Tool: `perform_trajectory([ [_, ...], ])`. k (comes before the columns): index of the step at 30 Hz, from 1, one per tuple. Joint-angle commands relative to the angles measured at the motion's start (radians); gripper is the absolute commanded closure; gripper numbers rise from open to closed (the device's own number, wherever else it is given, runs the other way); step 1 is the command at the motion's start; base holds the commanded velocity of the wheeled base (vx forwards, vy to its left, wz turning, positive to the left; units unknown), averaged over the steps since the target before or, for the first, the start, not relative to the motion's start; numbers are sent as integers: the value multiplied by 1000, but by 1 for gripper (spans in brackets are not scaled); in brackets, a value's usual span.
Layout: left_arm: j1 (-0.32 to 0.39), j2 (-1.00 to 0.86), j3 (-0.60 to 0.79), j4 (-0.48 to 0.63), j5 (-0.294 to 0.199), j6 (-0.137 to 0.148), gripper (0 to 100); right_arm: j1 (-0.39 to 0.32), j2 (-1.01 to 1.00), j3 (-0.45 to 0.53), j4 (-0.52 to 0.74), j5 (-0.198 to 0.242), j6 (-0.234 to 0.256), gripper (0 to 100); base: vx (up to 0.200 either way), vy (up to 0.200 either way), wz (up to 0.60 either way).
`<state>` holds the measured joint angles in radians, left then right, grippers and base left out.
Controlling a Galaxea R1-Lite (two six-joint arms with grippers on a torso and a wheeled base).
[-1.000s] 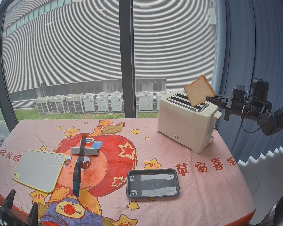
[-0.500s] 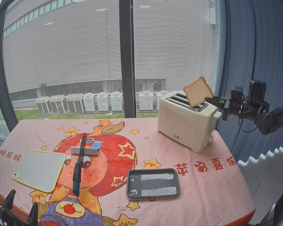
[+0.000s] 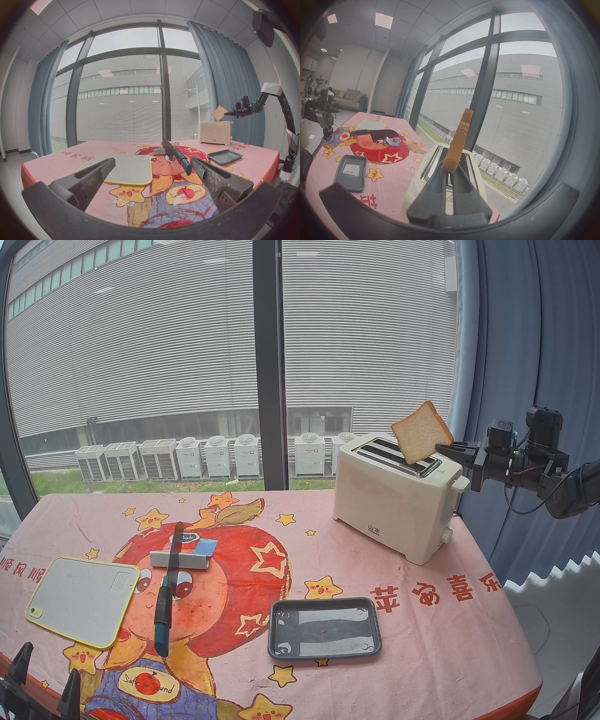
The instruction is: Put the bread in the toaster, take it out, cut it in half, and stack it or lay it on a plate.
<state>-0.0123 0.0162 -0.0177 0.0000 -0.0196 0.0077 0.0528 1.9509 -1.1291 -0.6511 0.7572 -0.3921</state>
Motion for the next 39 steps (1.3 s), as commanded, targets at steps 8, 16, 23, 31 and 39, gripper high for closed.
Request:
perform_trajectory([
  [8,0,-5,16,0,0,0,0,7,14,12,18,-3,-56,100,0,0,0],
  [16,0,-5,16,2,0,0,0,13,16,22,18,-6,-57,100,0,0,0],
  [23,0,-5,16,2,0,2,0,18,20,25,18,-7,-57,100,0,0,0],
  [31,0,-5,16,2,0,0,0,18,22,26,18,-9,-57,100,0,0,0],
  [39,0,-5,18,2,0,2,0,19,22,25,18,-9,-57,100,0,0,0],
])
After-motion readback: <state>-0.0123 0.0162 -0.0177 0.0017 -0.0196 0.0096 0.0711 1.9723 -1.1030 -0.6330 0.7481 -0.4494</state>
